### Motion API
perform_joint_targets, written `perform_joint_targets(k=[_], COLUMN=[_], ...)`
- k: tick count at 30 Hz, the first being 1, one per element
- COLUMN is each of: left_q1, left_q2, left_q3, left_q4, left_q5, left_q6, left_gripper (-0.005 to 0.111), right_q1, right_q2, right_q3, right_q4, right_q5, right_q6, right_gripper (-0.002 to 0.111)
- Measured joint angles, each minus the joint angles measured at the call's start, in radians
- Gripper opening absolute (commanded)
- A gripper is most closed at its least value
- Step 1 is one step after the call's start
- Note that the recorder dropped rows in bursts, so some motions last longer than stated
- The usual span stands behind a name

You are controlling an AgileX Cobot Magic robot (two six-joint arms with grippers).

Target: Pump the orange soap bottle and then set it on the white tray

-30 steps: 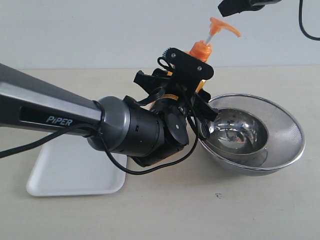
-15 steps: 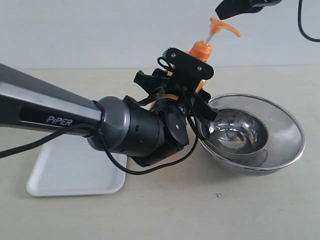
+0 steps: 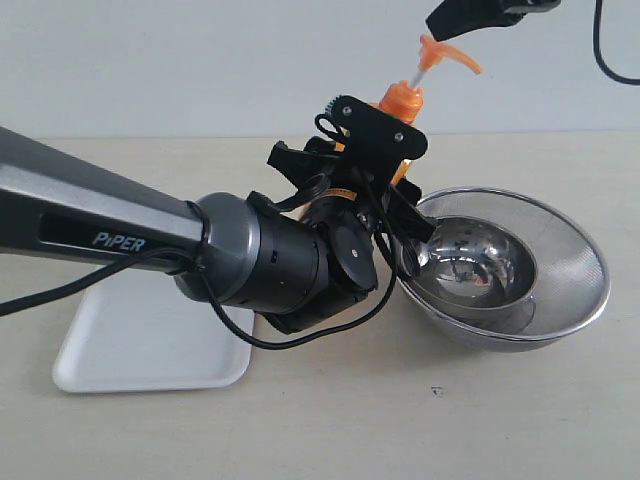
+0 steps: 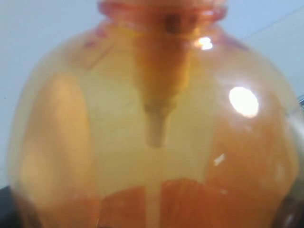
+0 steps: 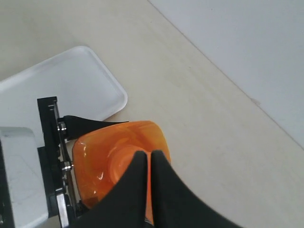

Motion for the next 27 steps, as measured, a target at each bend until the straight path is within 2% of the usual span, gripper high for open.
perform_joint_targets(k=[20,27], left_q1=[0.000,0.000], left_q2=[0.000,0.000], left_q3=[0.000,0.000], left_q4=[0.000,0.000], left_q5=[0.000,0.000], left_q6=[0.000,0.000], left_gripper=[0.005,0.005], right_q1=[0.000,0.000], right_q2=[0.000,0.000], right_q3=[0.000,0.000], right_q4=[0.000,-0.004], right_q5=[0.037,0.000], right_q6=[0.000,0.000], right_gripper=[0.000,0.000])
